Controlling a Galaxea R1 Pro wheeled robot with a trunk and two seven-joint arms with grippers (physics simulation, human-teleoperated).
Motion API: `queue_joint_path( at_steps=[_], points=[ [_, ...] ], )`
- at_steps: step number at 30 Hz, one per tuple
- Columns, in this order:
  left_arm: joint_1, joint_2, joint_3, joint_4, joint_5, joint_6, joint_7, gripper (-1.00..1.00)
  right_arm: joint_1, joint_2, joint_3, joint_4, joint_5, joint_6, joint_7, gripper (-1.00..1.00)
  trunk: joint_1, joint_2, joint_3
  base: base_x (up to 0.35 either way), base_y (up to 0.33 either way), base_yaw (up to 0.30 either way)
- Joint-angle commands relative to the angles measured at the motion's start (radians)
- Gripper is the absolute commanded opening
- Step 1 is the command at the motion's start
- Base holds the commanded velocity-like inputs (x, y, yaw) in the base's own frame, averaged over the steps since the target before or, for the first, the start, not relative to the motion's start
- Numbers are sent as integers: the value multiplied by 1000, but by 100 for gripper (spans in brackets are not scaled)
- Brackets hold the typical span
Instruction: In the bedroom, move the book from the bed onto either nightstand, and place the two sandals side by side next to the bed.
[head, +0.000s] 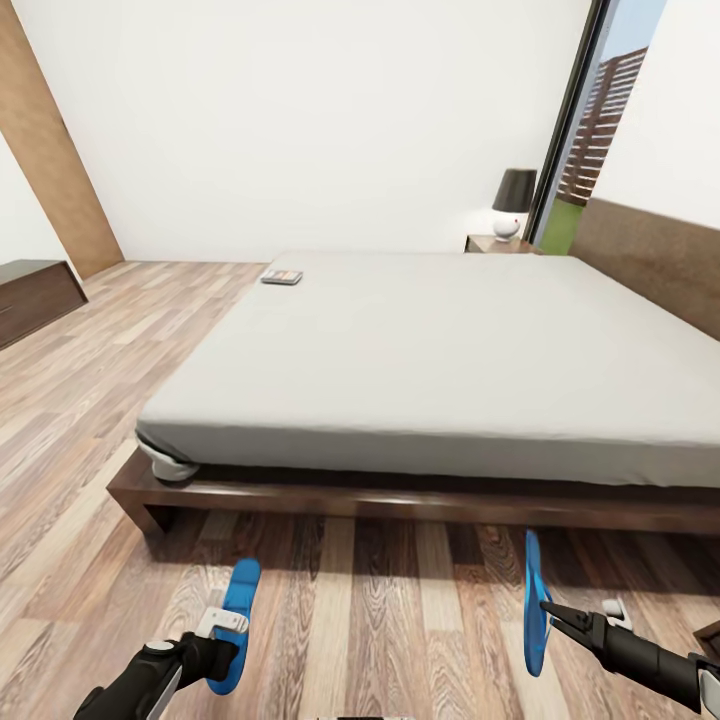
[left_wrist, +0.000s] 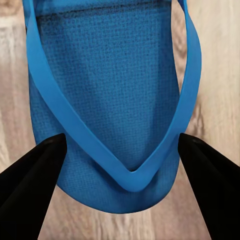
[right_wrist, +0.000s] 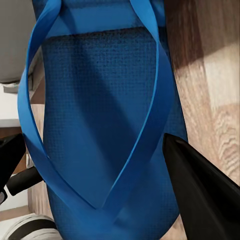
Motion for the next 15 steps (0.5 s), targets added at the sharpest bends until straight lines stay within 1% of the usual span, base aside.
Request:
queue_joint_path(
  at_steps=[1,12,15],
  points=[
    [0,-1,6,-2,-8,5,-7,-100,-1,-1,7,0,-11,11,2,-100,4,-8,-4,0,0,0],
    [0,-1,6,-2,-7,5,-8,-100,0,-1,7,0,-11,11,0,-100,46,-85,-39,0,0,0],
    [0,-1,6,-2,-7,5,-6,-100,-1,-1,7,0,-11,11,0,-100,47,-85,-50,0,0,0]
  ],
)
